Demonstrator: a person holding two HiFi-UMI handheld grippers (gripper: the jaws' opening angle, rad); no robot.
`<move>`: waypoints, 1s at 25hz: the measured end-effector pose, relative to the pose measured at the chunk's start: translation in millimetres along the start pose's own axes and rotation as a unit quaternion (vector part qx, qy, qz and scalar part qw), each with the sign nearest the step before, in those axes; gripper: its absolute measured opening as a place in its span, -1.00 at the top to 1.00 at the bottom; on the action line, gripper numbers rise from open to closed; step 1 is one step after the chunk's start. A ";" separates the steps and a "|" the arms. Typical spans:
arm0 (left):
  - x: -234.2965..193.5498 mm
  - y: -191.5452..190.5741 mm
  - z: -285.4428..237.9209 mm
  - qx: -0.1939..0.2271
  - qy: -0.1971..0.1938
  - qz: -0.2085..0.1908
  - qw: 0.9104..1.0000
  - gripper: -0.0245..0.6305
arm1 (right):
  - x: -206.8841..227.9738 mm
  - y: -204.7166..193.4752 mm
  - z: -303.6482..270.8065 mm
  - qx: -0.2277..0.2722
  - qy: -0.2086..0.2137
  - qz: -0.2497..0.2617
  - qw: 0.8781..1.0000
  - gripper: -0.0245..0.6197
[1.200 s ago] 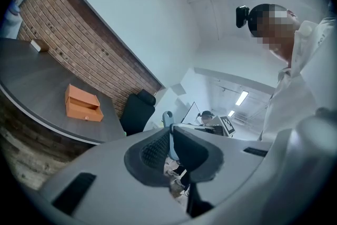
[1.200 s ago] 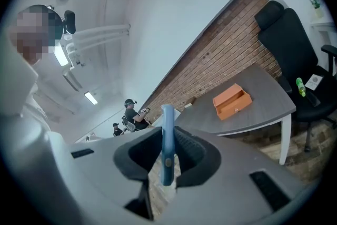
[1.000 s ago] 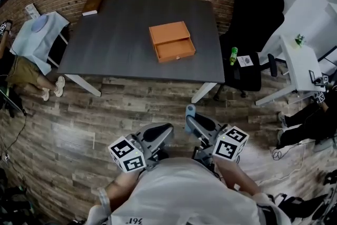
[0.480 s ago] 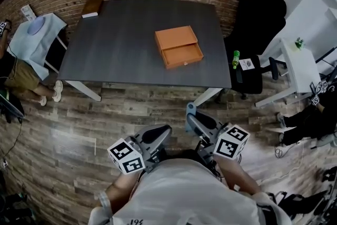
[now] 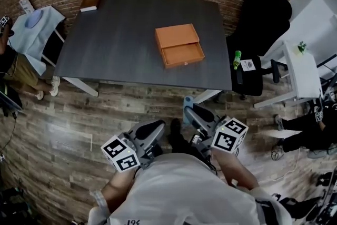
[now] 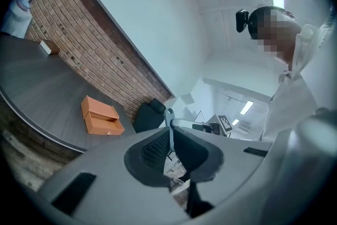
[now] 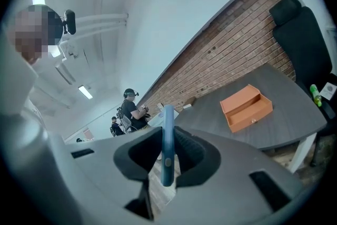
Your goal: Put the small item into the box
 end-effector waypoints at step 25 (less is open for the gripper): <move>-27.9 52.0 -156.4 0.009 0.030 -0.016 0.999 0.83 | 136.1 105.7 -9.5 -0.019 0.037 -0.007 0.999 0.67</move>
Point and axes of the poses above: the fingertips, and each gripper's own axes: z backward along the fingers, x to its right, y out of its top, the point moved 10 cm from there along z, backward along the fingers, and after that the axes turned 10 degrees about y, right-handed, at the moved point
